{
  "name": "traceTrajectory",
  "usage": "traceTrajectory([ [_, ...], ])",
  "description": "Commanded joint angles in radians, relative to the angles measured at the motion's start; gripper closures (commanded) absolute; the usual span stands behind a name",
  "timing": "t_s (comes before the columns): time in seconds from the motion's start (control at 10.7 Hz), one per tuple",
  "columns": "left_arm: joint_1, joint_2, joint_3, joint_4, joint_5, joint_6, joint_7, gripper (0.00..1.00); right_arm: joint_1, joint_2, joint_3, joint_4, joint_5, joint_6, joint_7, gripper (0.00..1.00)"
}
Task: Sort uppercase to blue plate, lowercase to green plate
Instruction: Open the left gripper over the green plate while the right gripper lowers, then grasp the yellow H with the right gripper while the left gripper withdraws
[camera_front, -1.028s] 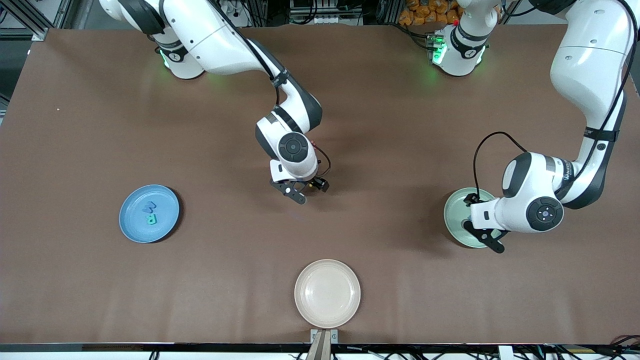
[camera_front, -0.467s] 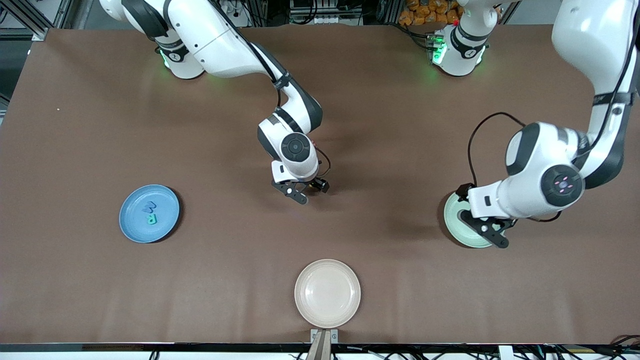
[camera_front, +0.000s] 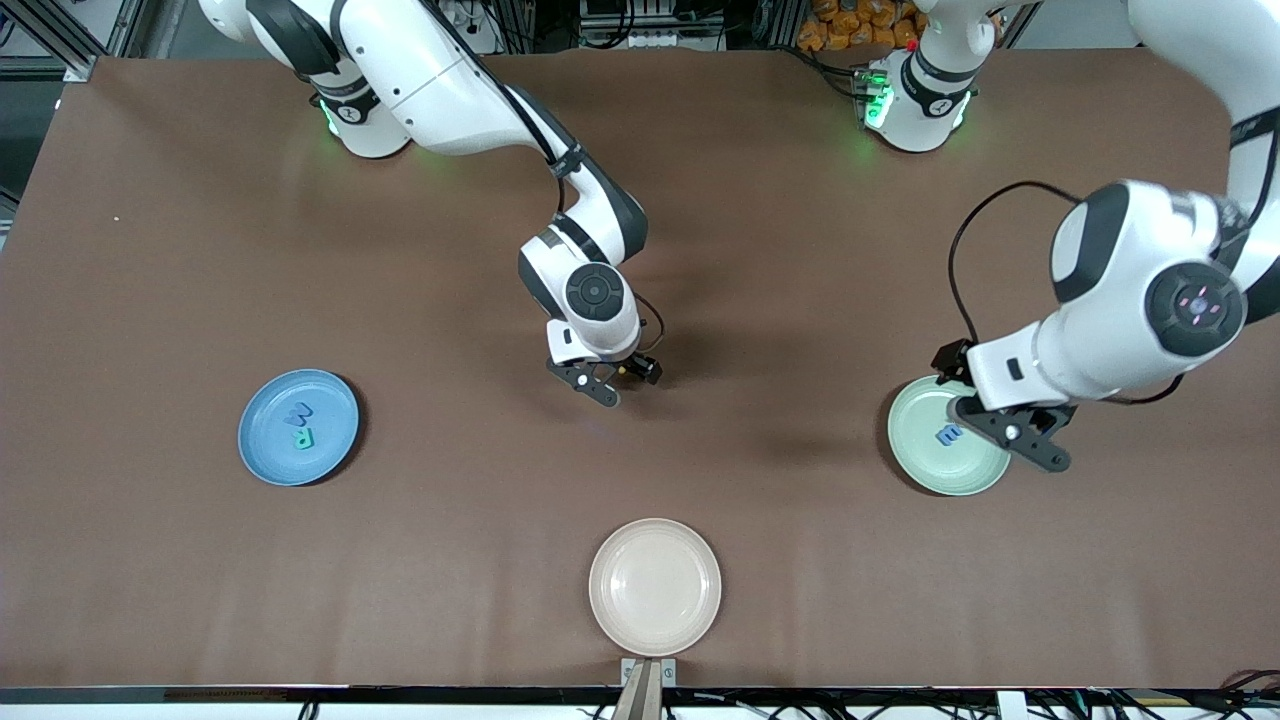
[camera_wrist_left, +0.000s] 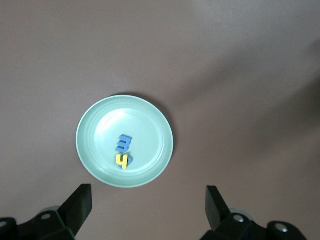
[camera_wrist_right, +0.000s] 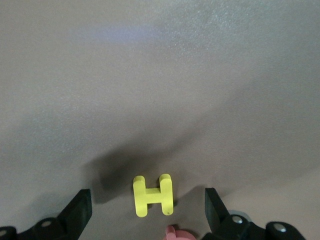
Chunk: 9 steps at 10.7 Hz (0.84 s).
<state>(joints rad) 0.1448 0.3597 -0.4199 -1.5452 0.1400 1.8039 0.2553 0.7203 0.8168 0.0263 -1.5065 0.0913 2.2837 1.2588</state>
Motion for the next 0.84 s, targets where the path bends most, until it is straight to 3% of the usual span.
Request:
traceTrajectory([
  [0.0, -0.057, -0.102, 0.013, -0.030, -0.043, -0.060, -0.178, 0.00, 0.016, -0.001, -0.008, -0.003, -0.021, 0.017, 0.031, 0.24],
  [0.09, -0.082, -0.122, 0.013, -0.030, -0.043, -0.083, -0.271, 0.00, 0.018, -0.001, -0.008, -0.009, -0.019, 0.031, 0.031, 0.77],
  [0.19, -0.091, -0.137, 0.007, -0.030, -0.043, -0.096, -0.322, 0.00, 0.021, -0.002, -0.008, -0.027, -0.019, 0.068, 0.053, 1.00],
  [0.37, -0.112, -0.157, 0.003, -0.039, -0.046, -0.135, -0.349, 0.00, 0.030, -0.007, -0.008, -0.069, -0.021, 0.126, 0.059, 1.00],
  [0.75, -0.125, -0.199, 0.003, -0.091, -0.112, -0.147, -0.413, 0.00, 0.019, -0.017, -0.008, -0.067, -0.021, 0.116, 0.042, 1.00],
])
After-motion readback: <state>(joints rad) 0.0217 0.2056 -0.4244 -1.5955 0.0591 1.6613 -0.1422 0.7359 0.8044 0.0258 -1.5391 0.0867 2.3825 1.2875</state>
